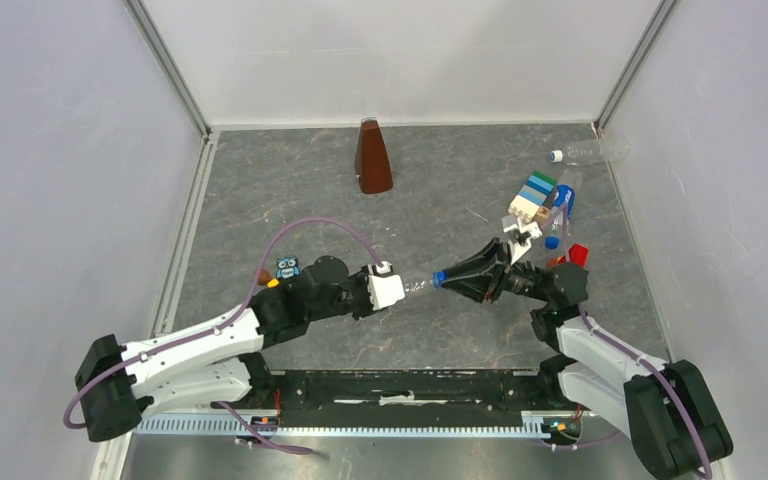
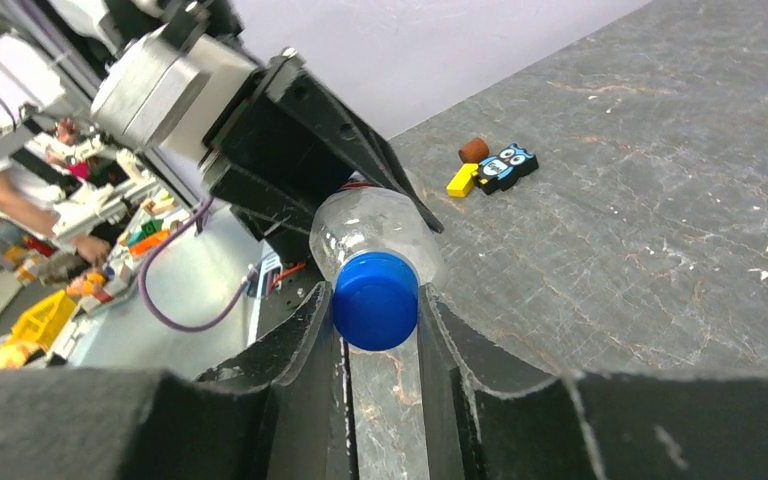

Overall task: Unscrew the bottle caps
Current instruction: Unscrew the bottle cap from the plastic bottle.

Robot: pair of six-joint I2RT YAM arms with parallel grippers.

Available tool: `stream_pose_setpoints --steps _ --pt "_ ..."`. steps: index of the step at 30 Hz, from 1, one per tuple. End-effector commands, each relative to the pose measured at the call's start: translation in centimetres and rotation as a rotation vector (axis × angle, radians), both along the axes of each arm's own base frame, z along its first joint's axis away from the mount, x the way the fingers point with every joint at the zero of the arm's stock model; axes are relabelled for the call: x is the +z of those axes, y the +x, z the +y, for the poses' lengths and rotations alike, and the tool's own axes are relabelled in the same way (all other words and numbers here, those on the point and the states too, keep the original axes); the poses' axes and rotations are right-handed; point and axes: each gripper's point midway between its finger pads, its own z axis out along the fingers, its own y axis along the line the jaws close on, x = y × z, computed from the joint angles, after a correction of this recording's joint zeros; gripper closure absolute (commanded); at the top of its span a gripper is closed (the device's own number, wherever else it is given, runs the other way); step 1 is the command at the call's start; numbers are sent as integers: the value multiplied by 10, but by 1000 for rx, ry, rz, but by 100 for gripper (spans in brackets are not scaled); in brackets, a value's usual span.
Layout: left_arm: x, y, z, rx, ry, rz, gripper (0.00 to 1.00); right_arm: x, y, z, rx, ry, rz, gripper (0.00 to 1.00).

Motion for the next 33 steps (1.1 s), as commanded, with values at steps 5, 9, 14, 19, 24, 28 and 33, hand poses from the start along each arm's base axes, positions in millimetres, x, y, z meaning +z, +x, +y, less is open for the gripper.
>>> stream_pose_setpoints --steps 5,9,14,19,24,28,33 --pt "26 -30 -13 -208 -138 267 98 -6 -34 -5 97 -37 -267 89" --pt "25 -29 -15 -212 -143 333 98 -7 -42 -7 114 -40 -318 90" --pt "27 -33 -17 -258 -169 407 98 -7 -54 -10 140 -39 -383 90" --pt "27 -30 -18 -263 -167 390 98 -13 -31 -8 62 -93 -343 89" --pt "33 -26 -18 -252 -193 332 98 -11 -21 -7 32 -97 -303 84" --pt "32 -17 -15 -214 -212 271 98 -6 -10 -7 -19 -84 -259 69" --pt "28 -11 -10 -186 -207 212 98 -1 -1 -6 -44 -72 -201 52"
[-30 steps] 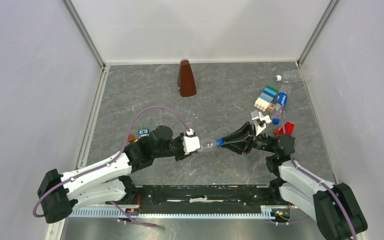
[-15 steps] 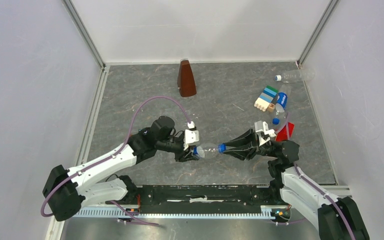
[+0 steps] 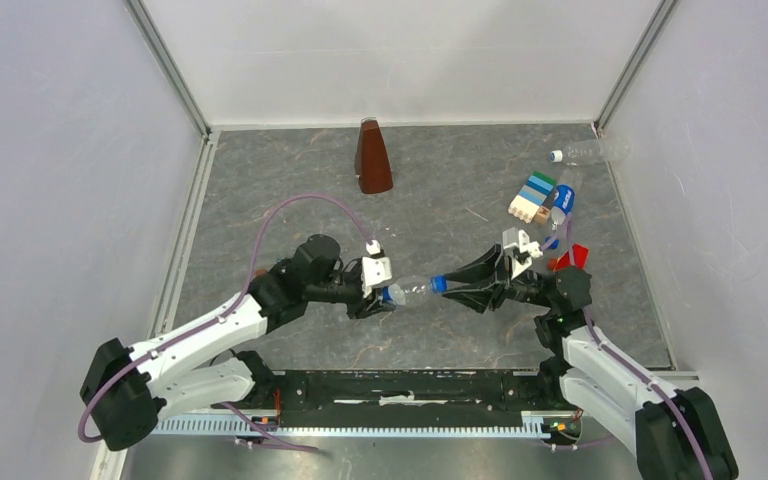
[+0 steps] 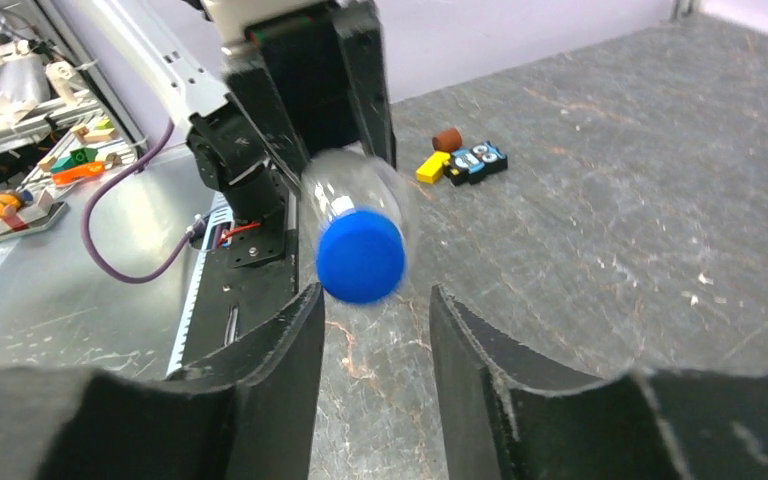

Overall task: Unscrew the bottle caps
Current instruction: Unscrew the bottle cap from the plastic bottle.

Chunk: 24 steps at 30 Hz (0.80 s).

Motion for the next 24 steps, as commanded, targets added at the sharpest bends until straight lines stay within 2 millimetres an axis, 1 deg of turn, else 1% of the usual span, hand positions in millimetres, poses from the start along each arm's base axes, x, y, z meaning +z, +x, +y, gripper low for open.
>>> stream_pose_setpoints --steps 1,6,10,12,14,15,19,22,24 --pt "38 17 -4 46 -117 -152 98 3 18 0 -62 9 80 48" --pt "32 28 3 112 -78 -204 98 5 19 0 -63 23 109 36" --pt "28 42 9 213 -31 -269 98 11 17 1 -54 41 126 33" --pt "28 50 12 270 -4 -328 98 16 18 0 -62 55 143 33" --pt "25 51 13 301 27 -385 98 20 23 0 -84 70 170 30" --pt "28 51 11 306 19 -417 98 21 27 -1 -104 73 195 29" --pt "33 52 11 349 18 -507 98 16 46 -1 -176 57 322 27" --pt "35 48 10 341 16 -556 98 15 50 -1 -195 77 376 26" --pt "35 47 10 342 17 -567 98 17 49 0 -184 94 392 26"
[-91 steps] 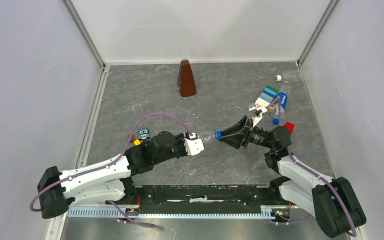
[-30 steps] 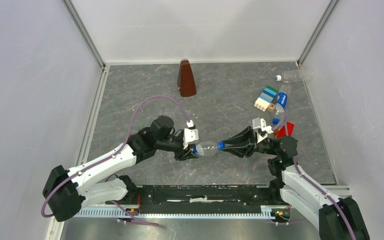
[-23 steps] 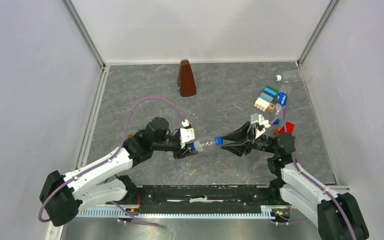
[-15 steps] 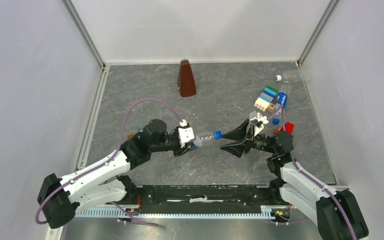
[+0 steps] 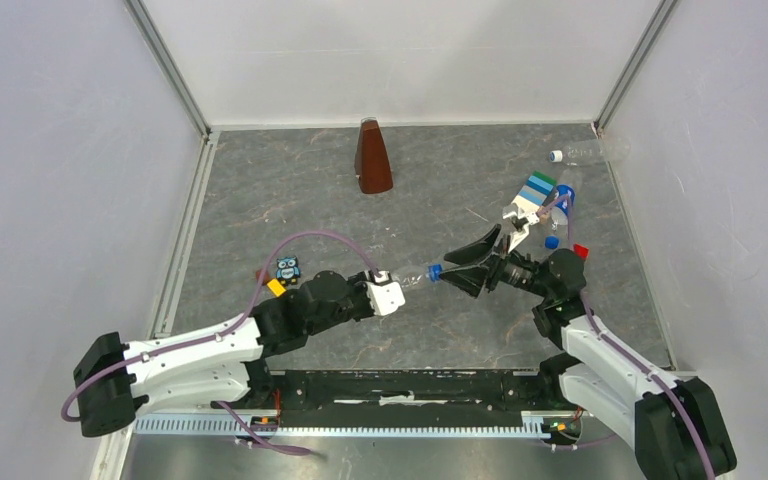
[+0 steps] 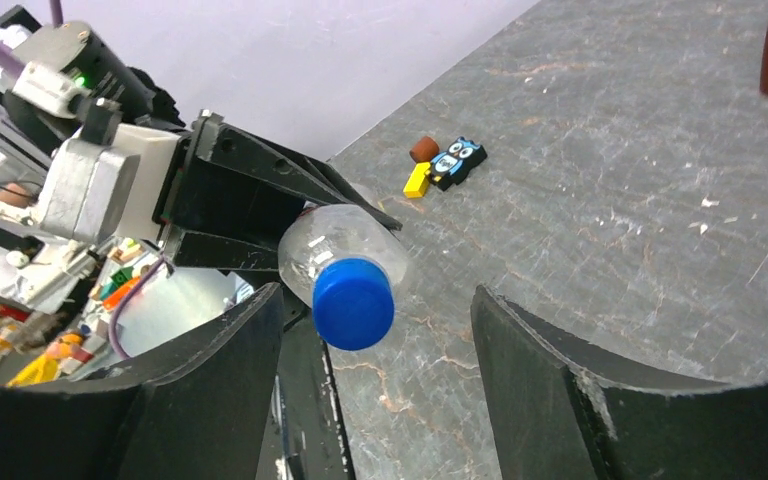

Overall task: Unscrew the bottle caps
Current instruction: Unscrew the bottle cap from the plastic bottle.

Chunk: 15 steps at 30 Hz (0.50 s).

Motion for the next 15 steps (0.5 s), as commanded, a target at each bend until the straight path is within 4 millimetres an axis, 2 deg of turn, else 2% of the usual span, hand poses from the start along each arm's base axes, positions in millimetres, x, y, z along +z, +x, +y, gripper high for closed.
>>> stream_pose_setpoints --steps 1,6,12,15 --pt "31 14 1 57 -53 -152 98 13 9 0 -32 54 63 26" --pt "28 14 -1 63 -57 -169 98 10 9 2 -14 71 99 26" --pt "20 16 -5 71 -13 -174 98 21 1 3 29 162 121 27" --pt "21 16 -7 73 -18 -171 98 16 2 5 34 159 143 31"
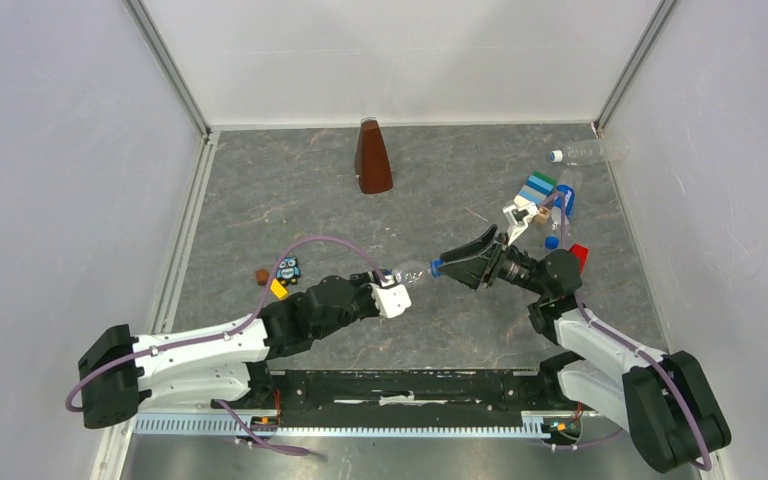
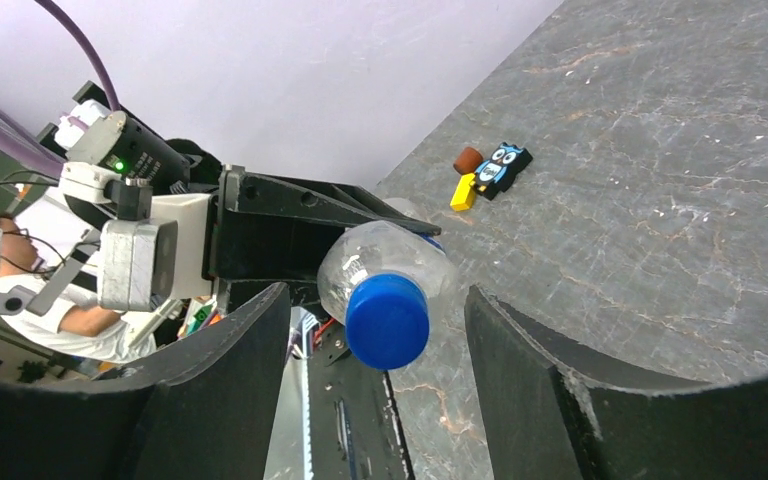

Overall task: Unscrew the bottle caps
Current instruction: Unscrew the bottle cap from the plastic bottle.

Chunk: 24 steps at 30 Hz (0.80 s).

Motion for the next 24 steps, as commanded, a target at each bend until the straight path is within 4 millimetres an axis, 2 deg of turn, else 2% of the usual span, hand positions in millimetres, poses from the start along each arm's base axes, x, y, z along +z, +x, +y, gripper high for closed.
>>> stream_pose_setpoints --steps 1,8,17,20,24 --pt "17 5 -6 7 -40 -60 98 14 -4 0 25 52 -30 32" --pt "19 6 -7 10 -46 -63 98 9 -5 2 44 32 -18 36" --pt "16 7 -10 11 -40 -57 98 5 -5 3 57 4 -29 53" --pt "17 8 -10 12 -38 -63 98 3 -5 4 64 -6 -26 48" --pt "18 9 -11 14 -39 -64 98 1 -5 4 65 -15 -31 48"
